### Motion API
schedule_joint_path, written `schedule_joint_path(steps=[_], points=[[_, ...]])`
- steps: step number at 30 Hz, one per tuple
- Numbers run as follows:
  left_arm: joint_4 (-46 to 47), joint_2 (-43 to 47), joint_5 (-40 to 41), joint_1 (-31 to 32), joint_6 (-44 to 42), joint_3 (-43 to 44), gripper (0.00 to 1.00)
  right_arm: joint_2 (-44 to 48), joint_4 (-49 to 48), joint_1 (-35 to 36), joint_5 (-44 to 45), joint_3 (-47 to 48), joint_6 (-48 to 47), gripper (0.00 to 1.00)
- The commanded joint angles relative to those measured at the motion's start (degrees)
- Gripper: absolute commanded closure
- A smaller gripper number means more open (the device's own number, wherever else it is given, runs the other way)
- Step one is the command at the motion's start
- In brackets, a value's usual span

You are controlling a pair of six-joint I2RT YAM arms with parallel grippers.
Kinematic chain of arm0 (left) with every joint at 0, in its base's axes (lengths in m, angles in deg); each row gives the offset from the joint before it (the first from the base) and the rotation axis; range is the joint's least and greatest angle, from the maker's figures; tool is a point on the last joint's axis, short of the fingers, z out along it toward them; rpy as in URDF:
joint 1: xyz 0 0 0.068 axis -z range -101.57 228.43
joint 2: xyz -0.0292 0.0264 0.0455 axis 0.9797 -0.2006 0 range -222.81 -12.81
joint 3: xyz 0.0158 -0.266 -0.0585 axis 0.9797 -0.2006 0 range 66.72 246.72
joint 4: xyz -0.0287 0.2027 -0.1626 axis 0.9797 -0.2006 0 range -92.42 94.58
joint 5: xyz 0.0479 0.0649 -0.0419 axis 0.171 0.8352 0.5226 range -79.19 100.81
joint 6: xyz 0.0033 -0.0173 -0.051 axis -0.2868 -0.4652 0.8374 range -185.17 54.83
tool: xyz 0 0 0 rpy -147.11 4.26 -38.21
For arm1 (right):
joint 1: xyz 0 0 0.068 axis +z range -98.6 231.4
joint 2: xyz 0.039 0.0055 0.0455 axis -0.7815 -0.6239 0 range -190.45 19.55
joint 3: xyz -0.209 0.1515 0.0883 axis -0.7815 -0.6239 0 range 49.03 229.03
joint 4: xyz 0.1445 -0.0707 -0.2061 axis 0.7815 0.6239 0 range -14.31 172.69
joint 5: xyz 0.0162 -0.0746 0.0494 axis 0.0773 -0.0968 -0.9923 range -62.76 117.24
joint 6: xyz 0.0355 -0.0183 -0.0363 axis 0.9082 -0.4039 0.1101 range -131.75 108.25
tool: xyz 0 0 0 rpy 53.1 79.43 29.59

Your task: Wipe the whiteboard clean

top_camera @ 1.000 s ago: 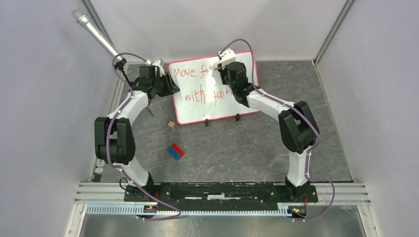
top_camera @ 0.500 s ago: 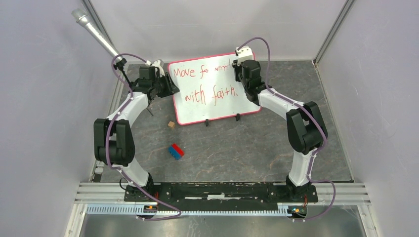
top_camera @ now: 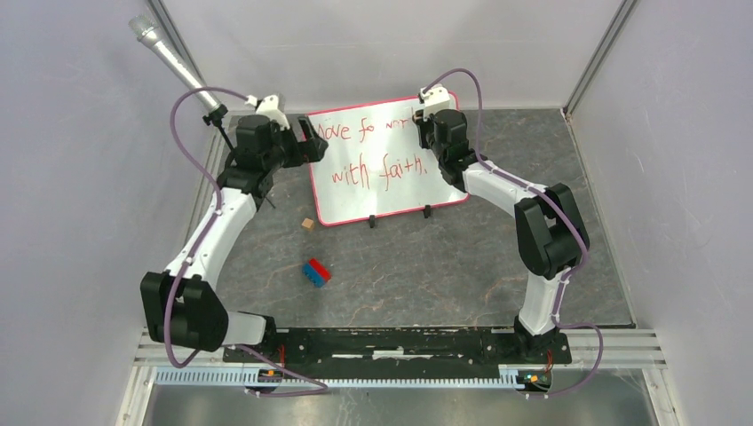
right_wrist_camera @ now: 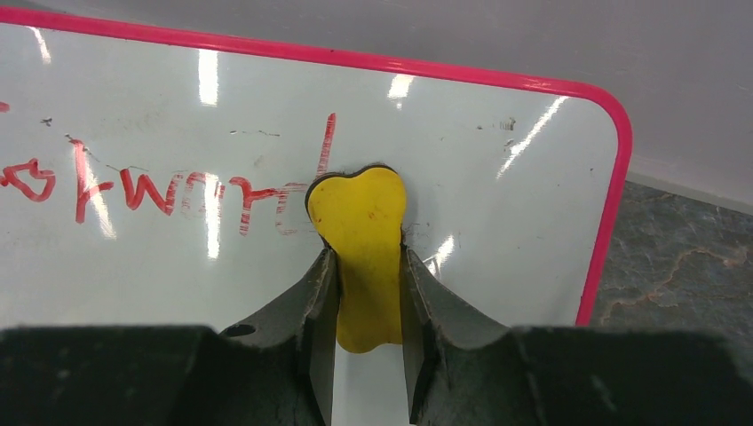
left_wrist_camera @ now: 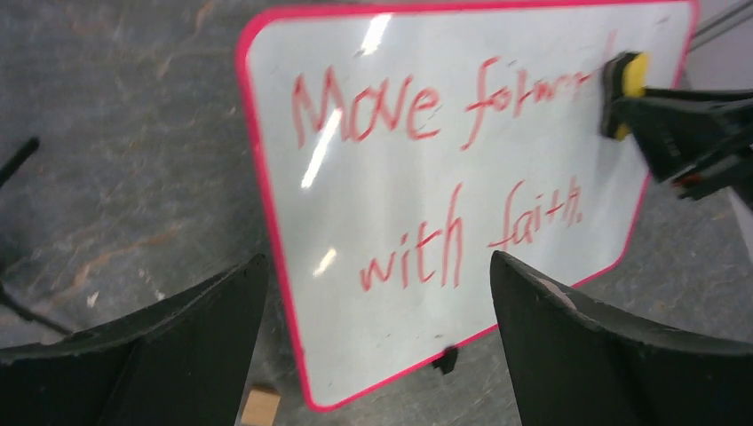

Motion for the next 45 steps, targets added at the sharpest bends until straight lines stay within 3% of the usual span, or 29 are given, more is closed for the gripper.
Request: schedule_joint_path(steps=[1,5,15,17,21,25,28,32,38,45], points=[[-2.22,-3.21,0.48,4.19,-6.24,11.12,0.00,2.47,-1.83,0.66,-4.21,-0.52,-2.52,0.70],[-10.23,-15.97,-7.86,4.43,-7.74,27.26,0.00,2.34,-1.87,0.66,-6.39,-0.58,-3.77,0.70],[-31.63,-44.95,-13.97,3.32,-13.24,70.47,0.00,1.50,-0.42,0.64,-7.33,0.60,-5.24,0.70],[-32.58,-48.74,-17.96,2.70,-13.02,74.88,0.00,1.22,-0.50,0.60,-7.88,0.86,-5.34,0.70],[-29.81,-52.72,-23.33,2.49,-12.22,77.45,0.02,0.37,-0.01,0.65,-8.06,2.10,-4.98,0.70],[-23.81,-54.59,-29.81,2.49,-9.89,77.45,0.15,0.18,-0.05,0.61,-8.31,2.40,-4.80,0.70],[-21.14,-56.60,-34.65,2.71,-7.76,77.54,0.17,0.01,0.22,0.63,-7.79,2.65,-4.87,0.70],[-21.00,-58.47,-34.93,3.10,-8.13,77.36,0.21,-0.04,0.36,0.67,-7.59,2.71,-4.98,0.70],[-19.83,-58.18,-39.45,3.89,-10.53,76.46,0.37,-0.50,0.35,0.87,-7.69,3.25,-4.93,0.70],[-17.65,-56.95,-42.16,3.99,-11.74,73.80,0.45,-1.71,1.09,1.77,-7.77,4.89,-5.06,0.71]])
